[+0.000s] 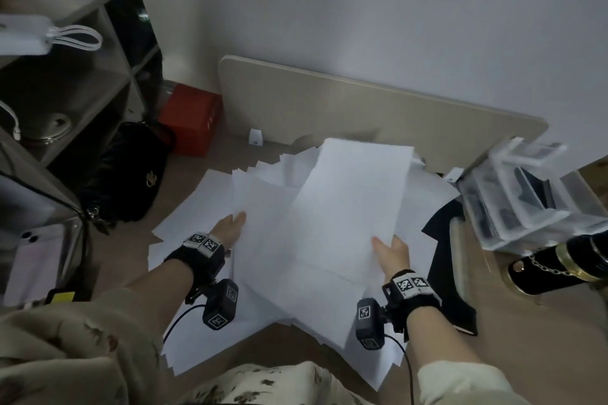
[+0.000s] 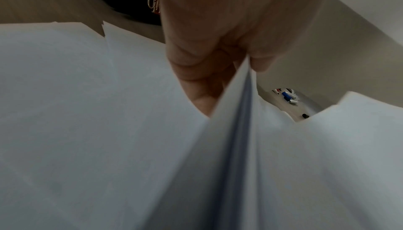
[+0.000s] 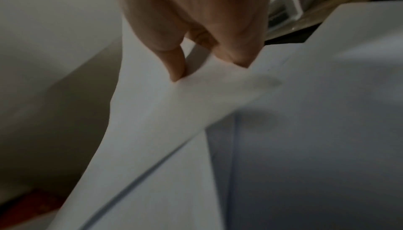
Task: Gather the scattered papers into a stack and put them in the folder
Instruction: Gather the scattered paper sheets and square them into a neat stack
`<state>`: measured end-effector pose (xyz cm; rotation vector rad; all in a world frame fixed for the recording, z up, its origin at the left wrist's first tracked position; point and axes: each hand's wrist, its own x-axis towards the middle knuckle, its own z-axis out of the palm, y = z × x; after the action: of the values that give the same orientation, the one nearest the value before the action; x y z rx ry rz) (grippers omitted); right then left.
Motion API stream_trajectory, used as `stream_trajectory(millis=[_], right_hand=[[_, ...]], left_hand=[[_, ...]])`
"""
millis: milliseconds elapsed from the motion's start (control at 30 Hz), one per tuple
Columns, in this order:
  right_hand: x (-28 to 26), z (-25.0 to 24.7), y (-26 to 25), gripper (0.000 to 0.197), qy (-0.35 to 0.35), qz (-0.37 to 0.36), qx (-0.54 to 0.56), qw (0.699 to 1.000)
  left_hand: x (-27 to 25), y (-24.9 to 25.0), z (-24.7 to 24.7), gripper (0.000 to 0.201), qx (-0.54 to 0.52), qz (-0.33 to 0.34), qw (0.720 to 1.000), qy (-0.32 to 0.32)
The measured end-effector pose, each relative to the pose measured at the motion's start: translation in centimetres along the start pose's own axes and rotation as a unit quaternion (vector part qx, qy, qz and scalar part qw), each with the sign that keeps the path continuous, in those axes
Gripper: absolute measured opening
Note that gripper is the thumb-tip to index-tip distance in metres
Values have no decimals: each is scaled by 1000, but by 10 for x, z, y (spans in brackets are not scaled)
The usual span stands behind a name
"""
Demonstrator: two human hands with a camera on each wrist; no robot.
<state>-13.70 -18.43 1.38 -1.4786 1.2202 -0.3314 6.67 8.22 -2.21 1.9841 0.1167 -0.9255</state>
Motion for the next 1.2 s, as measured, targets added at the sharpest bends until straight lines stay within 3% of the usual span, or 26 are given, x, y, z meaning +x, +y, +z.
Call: stream_trajectory(millis=[67, 133, 200, 300, 333, 433, 500, 600, 700, 800, 933, 967, 1033, 1067, 1200], right_hand=[[1, 7, 5, 24, -71, 7, -61, 996], [2, 16, 9, 29, -136, 18, -135, 981], [1, 24, 11, 41, -178, 21, -164, 970], [2, 37, 17, 60, -215, 50, -198, 955], [3, 42, 21, 58, -240, 60, -220, 944], [2, 52, 30, 26, -316, 116, -198, 920], [-2, 55, 30, 29, -340, 149, -205, 905], [0, 55, 27, 42, -306, 134, -175, 926], [5, 48, 24, 55, -176, 57, -162, 969], [12, 44, 21, 59, -83, 58, -135, 986], [17, 55, 21, 67, -104, 97, -126, 982], [17, 57, 20, 58, -117, 108, -129, 979], [16, 61, 16, 15, -134, 117, -140, 974], [17, 62, 13, 9, -139, 113, -147, 973], [22, 66, 6, 28, -146, 94, -169, 970]], left_hand=[[1, -2, 0, 72, -2, -4, 1000, -4], [-22, 11, 1, 60, -2, -6, 1000, -19], [-38, 19, 3, 42, -8, -8, 999, -36], [-42, 20, 6, 35, -17, -20, 998, -54], [-40, 19, 7, 35, -20, -22, 998, -61], [-31, 14, 9, 47, -22, -22, 996, -84], [-29, 14, 10, 51, -12, -8, 996, -85], [-26, 14, 12, 44, 38, 29, 998, -32], [-20, 11, 5, 40, 84, 49, 994, 43], [-16, 6, -6, 46, 118, 39, 990, 70], [-12, 2, -11, 52, 134, 3, 988, 78], [-12, 2, -12, 54, 133, -3, 988, 79], [-11, 1, -12, 55, 128, -12, 989, 79], [-11, 0, -13, 55, 125, -12, 989, 77], [-11, 0, -16, 54, 116, -12, 990, 76]])
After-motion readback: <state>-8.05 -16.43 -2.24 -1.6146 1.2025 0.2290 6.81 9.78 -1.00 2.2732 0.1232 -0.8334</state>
